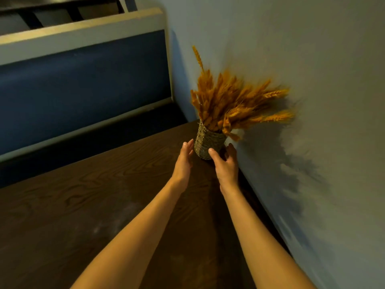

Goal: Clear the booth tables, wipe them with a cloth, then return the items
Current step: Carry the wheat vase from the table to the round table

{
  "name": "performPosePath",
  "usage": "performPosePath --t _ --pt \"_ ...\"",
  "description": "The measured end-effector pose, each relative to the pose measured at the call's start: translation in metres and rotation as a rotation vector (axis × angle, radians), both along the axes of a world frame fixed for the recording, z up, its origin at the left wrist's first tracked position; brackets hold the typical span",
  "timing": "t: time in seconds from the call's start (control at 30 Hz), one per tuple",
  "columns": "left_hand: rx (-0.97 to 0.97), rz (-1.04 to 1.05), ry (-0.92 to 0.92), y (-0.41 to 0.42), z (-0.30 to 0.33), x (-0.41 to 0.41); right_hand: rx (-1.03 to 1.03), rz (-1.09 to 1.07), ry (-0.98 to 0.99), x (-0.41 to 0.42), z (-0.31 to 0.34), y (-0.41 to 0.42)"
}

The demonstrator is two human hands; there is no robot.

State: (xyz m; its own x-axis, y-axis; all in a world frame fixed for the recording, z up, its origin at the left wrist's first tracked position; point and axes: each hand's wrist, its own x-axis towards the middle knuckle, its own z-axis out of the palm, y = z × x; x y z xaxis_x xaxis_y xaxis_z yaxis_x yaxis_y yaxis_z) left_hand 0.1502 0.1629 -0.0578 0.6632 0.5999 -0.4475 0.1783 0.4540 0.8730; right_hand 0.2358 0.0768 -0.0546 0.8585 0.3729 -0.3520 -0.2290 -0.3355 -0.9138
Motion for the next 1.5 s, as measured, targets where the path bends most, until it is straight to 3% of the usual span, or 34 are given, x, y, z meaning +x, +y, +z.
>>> performPosePath --t 0.13,0.27,0.5,0.67,0.8,0.9,1.1,1.5 --pt "0.033 0.025 -0.015 0.011 -0.003 0.026 -0.042 0.057 0.013 0.019 -0.011 0.007" --pt "0.088 -0.036 -0.049 0.021 -0.005 0.046 0.088 0.213 0.207 0.038 -0.01 0.014" --pt "0.118 -0.069 -0.039 0.023 -0.001 0.033 0.022 0.116 0.1 0.036 -0.023 0.014" --pt "0.187 -0.083 -0.063 0.029 0.016 -0.002 0.182 0.078 -0.101 0.009 0.005 0.018" --pt "0.25 -0.044 -0.107 0.036 0.028 -0.039 0.297 0.09 -0.056 -0.02 0.032 0.021" --pt "0.291 -0.001 -0.154 0.04 0.046 -0.076 0.395 0.113 0.005 -0.055 0.054 0.028" --pt "0.337 0.069 -0.183 0.05 0.078 -0.171 0.4 0.22 0.0 -0.139 0.088 0.039" --pt "0.579 0.211 -0.098 0.06 0.147 -0.442 0.396 0.534 -0.082 -0.379 0.166 0.053"
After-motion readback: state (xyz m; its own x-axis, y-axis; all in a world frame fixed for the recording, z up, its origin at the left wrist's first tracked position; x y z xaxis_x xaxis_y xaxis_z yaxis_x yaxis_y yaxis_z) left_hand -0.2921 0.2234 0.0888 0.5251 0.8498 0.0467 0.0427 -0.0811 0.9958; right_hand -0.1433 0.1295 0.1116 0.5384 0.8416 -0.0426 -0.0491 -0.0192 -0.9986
